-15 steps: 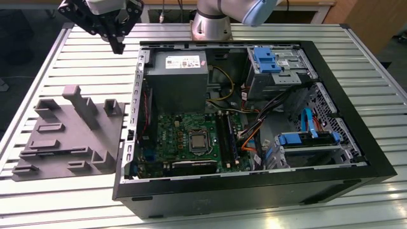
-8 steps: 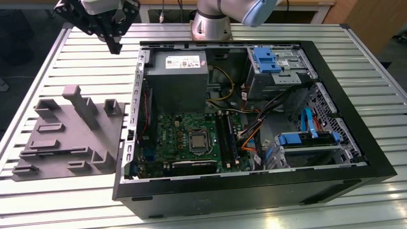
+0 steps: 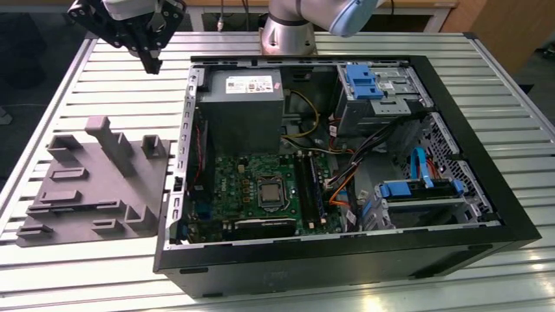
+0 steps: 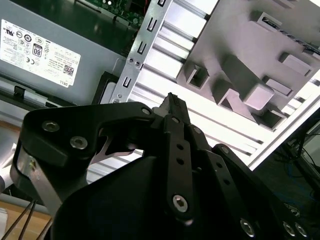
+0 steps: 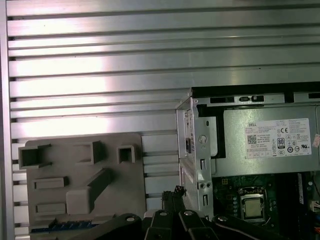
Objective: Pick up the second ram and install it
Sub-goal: 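Reach for the second ram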
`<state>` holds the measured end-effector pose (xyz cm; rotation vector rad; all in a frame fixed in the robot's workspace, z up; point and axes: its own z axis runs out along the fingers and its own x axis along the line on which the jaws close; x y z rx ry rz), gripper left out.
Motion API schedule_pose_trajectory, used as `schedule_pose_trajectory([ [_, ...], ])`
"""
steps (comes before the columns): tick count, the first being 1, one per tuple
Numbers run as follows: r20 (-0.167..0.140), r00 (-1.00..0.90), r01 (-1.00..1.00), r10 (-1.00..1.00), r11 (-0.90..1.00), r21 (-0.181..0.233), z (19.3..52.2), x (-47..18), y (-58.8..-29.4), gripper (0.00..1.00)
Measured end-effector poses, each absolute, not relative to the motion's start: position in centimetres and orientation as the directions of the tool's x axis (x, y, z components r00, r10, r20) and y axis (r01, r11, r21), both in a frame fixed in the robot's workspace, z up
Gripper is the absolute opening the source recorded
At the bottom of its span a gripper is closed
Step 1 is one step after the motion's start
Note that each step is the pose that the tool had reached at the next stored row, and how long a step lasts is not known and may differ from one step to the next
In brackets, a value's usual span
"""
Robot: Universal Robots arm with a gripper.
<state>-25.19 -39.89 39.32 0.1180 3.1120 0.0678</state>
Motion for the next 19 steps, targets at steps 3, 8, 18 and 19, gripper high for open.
schedule_pose_trajectory([
  [3, -0.025, -0.997, 0.075, 0.076, 0.996, 0.044, 39.3, -25.4, -39.9, 0.11],
  [8, -0.025, -0.997, 0.075, 0.076, 0.996, 0.044, 39.3, -25.8, -39.9, 0.11],
  [18, -0.025, -0.997, 0.075, 0.076, 0.996, 0.044, 39.3, -26.7, -39.9, 0.11],
  [19, -0.025, -0.997, 0.075, 0.076, 0.996, 0.044, 39.3, -26.8, -39.9, 0.11],
])
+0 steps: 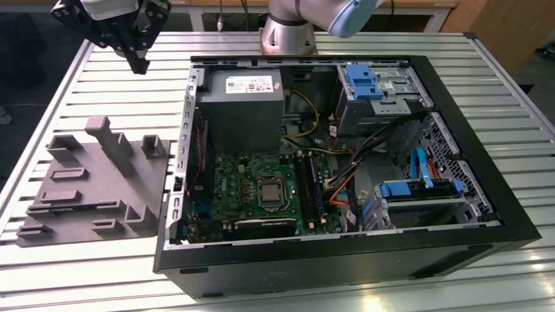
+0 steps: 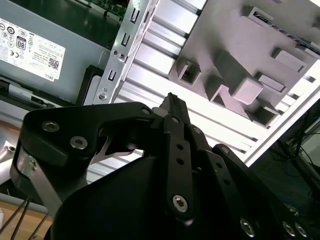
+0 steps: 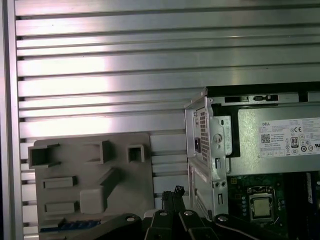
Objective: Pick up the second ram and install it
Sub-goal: 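Reach for the second ram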
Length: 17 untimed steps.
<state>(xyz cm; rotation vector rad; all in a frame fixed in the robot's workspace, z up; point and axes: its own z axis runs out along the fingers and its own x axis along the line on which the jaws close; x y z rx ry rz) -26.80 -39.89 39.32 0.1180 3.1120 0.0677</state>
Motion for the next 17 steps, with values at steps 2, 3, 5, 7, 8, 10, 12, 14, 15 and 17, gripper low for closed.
schedule_pose_trajectory([
  [2, -0.025, -0.997, 0.075, 0.076, 0.996, 0.044, 39.3, -27.0, -39.9, 0.11],
  [3, -0.025, -0.997, 0.075, 0.076, 0.996, 0.044, 39.3, -27.1, -39.9, 0.11],
  [5, -0.025, -0.997, 0.075, 0.076, 0.996, 0.044, 39.3, -27.3, -39.9, 0.11],
  [7, -0.025, -0.997, 0.075, 0.076, 0.996, 0.044, 39.3, -27.5, -39.9, 0.11],
  [8, -0.025, -0.997, 0.075, 0.076, 0.996, 0.044, 39.3, -27.5, -39.9, 0.11],
  [10, -0.025, -0.997, 0.075, 0.076, 0.996, 0.044, 39.3, -27.7, -39.9, 0.11],
  [12, -0.025, -0.997, 0.075, 0.076, 0.996, 0.044, 39.3, -27.9, -39.9, 0.11],
  [14, -0.025, -0.997, 0.075, 0.076, 0.996, 0.044, 39.3, -28.1, -39.9, 0.11],
  [15, -0.025, -0.997, 0.075, 0.076, 0.996, 0.044, 39.3, -28.2, -39.9, 0.11],
  [17, -0.025, -0.997, 0.075, 0.076, 0.996, 0.044, 39.3, -28.4, -39.9, 0.11],
])
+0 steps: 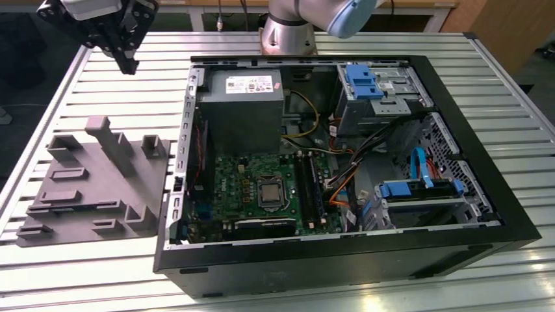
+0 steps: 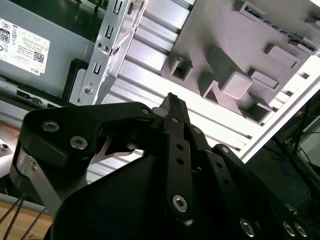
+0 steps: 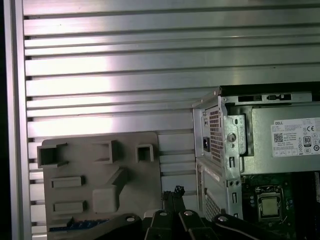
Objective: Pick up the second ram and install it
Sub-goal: 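Reach for the second ram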
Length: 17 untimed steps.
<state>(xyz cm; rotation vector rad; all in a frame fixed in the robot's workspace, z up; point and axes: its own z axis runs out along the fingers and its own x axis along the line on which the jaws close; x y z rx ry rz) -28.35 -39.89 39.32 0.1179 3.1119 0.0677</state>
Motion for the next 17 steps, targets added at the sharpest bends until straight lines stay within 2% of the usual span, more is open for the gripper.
schedule_pose_trajectory([
  [17, -0.025, -0.997, 0.075, 0.076, 0.996, 0.044, 39.3, -29.8, -39.9, 0.11],
])
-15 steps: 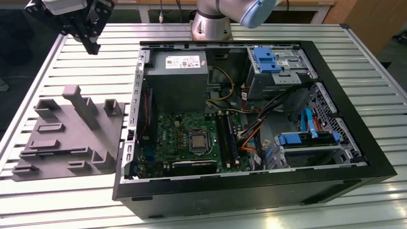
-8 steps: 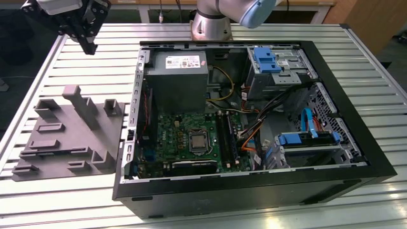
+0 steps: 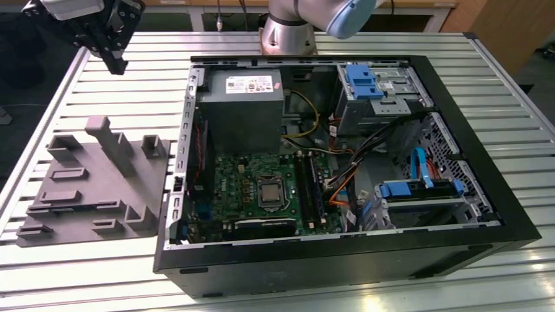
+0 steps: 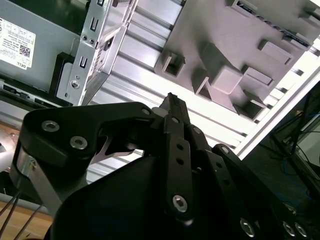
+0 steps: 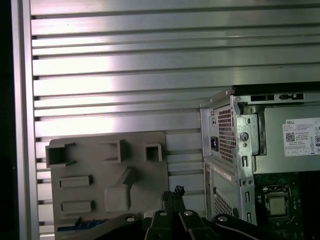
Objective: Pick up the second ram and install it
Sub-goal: 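Reach for the second ram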
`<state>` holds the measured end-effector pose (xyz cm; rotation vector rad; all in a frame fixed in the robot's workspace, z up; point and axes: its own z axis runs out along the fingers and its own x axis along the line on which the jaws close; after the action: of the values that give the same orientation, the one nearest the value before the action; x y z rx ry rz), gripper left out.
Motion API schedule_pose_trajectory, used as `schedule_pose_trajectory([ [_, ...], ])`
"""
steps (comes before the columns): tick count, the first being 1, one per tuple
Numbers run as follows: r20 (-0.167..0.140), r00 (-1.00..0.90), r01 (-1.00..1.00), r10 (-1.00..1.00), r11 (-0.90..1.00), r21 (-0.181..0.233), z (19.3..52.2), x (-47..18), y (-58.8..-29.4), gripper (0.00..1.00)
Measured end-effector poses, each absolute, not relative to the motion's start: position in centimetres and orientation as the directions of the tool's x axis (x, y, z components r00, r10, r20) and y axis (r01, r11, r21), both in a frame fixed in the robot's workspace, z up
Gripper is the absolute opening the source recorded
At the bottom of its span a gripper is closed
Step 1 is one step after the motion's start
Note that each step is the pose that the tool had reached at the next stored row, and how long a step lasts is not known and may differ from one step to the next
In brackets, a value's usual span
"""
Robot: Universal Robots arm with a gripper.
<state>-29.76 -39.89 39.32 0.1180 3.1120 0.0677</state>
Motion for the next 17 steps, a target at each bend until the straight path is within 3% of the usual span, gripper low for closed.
schedule_pose_trajectory([
  [17, -0.025, -0.997, 0.075, 0.076, 0.996, 0.044, 39.3, -31.2, -39.9, 0.11],
])
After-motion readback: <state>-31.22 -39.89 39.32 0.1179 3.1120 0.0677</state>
